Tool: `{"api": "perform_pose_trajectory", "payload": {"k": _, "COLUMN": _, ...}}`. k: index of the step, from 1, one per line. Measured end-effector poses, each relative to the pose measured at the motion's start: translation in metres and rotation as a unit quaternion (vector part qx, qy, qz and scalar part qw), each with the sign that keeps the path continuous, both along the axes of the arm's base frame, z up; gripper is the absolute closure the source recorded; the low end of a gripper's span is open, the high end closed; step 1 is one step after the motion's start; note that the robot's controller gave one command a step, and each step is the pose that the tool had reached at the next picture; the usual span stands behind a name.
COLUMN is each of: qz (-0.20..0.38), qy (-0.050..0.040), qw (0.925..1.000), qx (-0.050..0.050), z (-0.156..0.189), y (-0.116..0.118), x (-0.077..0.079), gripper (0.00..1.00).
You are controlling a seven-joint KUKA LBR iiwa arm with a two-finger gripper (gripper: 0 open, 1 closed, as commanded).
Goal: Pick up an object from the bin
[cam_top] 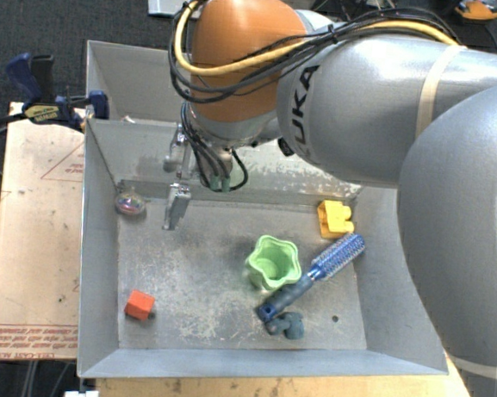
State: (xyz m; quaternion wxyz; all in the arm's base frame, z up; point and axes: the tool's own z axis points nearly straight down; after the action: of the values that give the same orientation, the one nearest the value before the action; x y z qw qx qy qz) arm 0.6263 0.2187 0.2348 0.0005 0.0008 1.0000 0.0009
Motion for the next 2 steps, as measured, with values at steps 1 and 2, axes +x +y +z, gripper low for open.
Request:
{"api": "perform_pose_trajectory", "payload": {"k": 1, "qz": 0.034, "qy": -0.0012, "qw": 0.9994, "qx": 0.0, "z": -0.007, "y": -0.013, "x": 0.011, "gripper": 0.0}}
{"api": "perform_pose_trajectory", "payload": {"k": 2, "qz": -0.073, "qy": -0.0009, "qw": 0.9973, "qx": 0.0, "z": -0.007, "y": -0.032, "x": 0.018, "gripper": 0.0}}
